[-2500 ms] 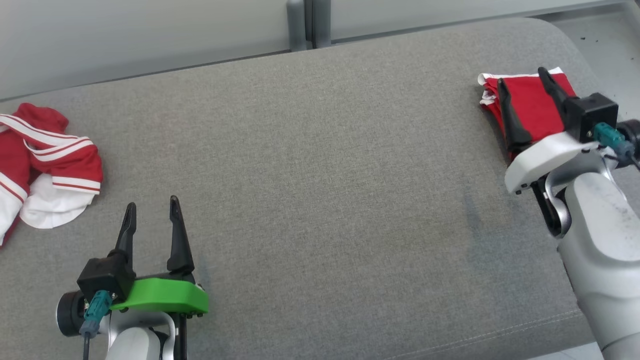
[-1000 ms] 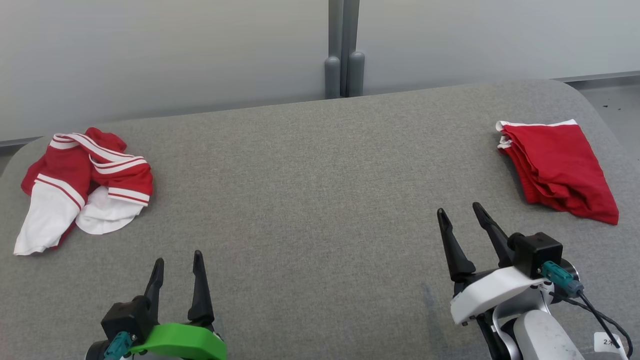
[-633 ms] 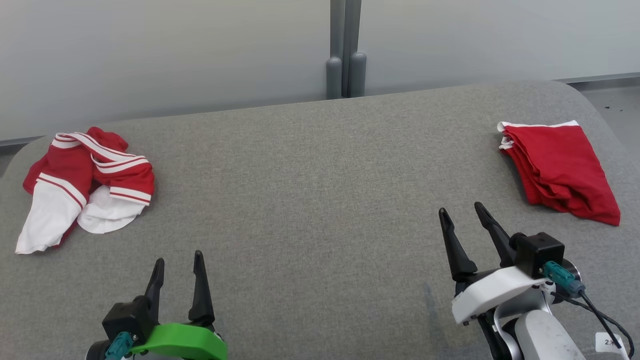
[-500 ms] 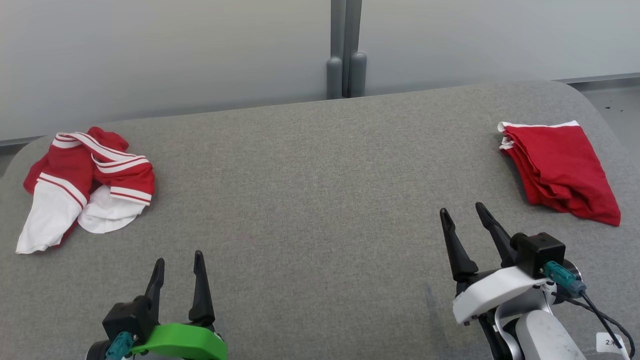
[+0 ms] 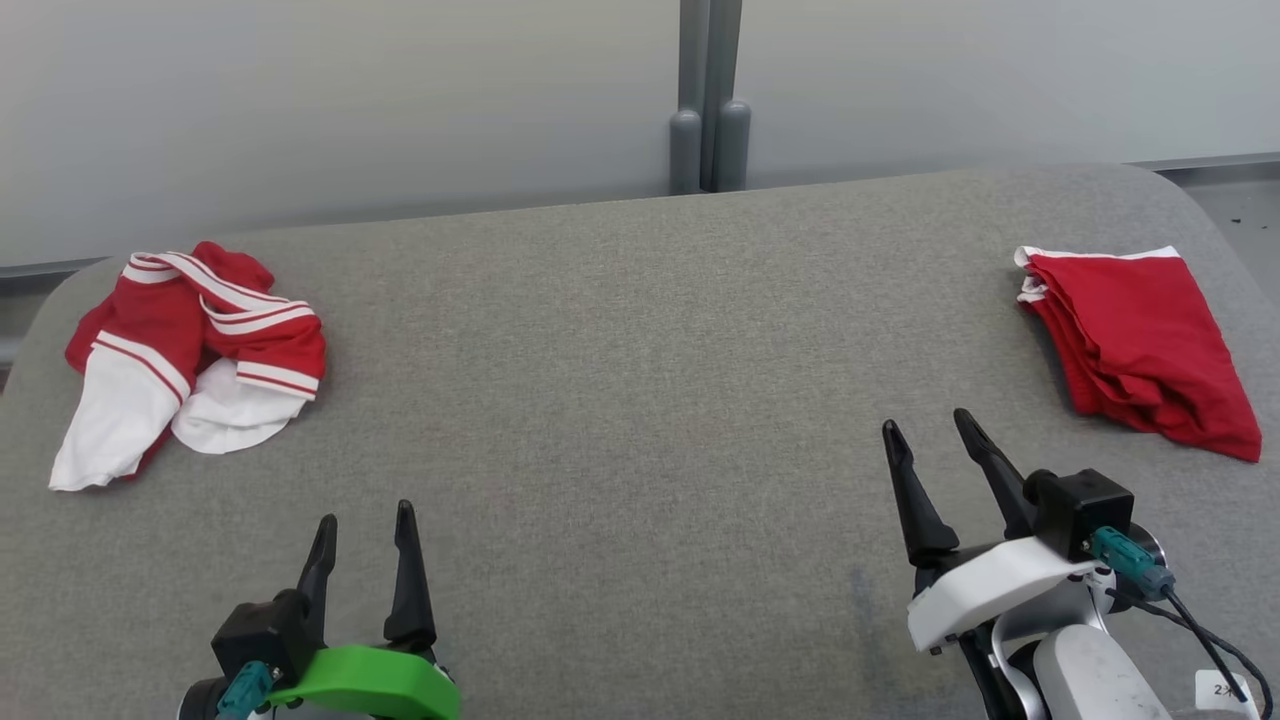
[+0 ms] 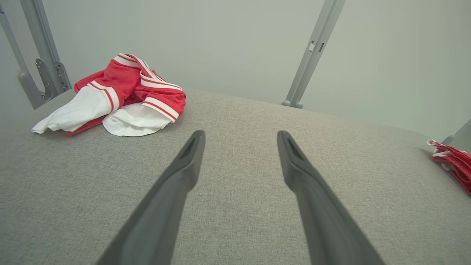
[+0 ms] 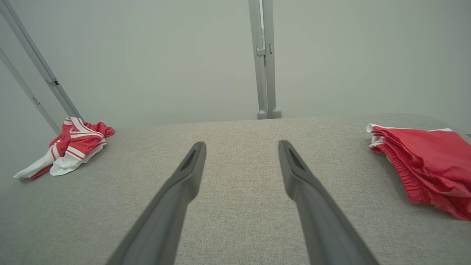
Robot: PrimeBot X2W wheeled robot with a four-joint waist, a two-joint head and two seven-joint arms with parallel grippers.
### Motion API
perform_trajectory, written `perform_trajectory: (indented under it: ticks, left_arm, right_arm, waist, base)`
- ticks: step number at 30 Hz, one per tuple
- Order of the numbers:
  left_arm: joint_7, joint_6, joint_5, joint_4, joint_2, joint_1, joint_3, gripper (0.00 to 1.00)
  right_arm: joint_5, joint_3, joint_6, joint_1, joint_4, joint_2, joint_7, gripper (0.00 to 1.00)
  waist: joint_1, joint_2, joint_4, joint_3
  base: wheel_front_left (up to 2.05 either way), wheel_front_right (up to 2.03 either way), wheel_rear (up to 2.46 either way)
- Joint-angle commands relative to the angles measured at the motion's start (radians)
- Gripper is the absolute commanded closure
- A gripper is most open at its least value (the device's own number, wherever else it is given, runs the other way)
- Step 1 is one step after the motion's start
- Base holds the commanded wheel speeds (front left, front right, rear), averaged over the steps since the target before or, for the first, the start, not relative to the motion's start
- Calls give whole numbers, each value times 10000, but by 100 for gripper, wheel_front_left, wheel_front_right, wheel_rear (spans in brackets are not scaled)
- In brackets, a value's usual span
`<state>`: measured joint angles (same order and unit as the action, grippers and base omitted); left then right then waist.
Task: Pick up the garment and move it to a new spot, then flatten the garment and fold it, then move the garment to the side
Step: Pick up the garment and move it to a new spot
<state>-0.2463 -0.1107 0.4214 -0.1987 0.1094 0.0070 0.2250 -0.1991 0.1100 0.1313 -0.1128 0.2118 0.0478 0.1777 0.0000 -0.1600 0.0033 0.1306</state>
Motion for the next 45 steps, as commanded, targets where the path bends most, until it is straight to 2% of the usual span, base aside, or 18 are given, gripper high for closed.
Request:
perform_trajectory:
  ticks: [1, 7, 8, 16, 22, 30, 45]
  left_arm:
    - [1, -38, 10, -4, 26, -149, -8, 0]
    - [-36, -93, -3, 34, 50, -155, -1, 0]
    - [-36, -93, -3, 34, 50, -155, -1, 0]
    - [-9, -240, -63, 230, 269, 65, -112, 0]
    - [76, -300, -54, 418, 379, 228, -98, 0]
    - [127, -380, -22, 629, 440, 356, -45, 0]
    - [31, -374, 80, 734, 257, 312, 119, 0]
  right_arm:
    - [17, -15, -10, 93, -77, 21, 13, 0]
    - [176, -158, -11, 106, -241, 21, 7, 0]
    - [176, -158, -11, 106, -241, 21, 7, 0]
    - [123, -300, -11, 238, -372, 21, 86, 0]
    - [59, -279, -11, 353, -290, 22, 104, 0]
    - [4, -200, -11, 390, -187, 24, 183, 0]
    - [342, -402, -11, 153, -401, 25, 50, 0]
  waist:
    - [0, 0, 276, 51]
    - [0, 0, 1537, 116]
    - [0, 0, 1537, 116]
    - [0, 0, 3623, 116]
    - [0, 0, 4592, 96]
    - [0, 0, 4904, 100]
    - [0, 0, 4497, 599]
  base:
    - [0, 0, 0]
    - [0, 0, 0]
    - [0, 0, 0]
    - [0, 0, 0]
    - [0, 0, 0]
    - [0, 0, 0]
    - [0, 0, 0]
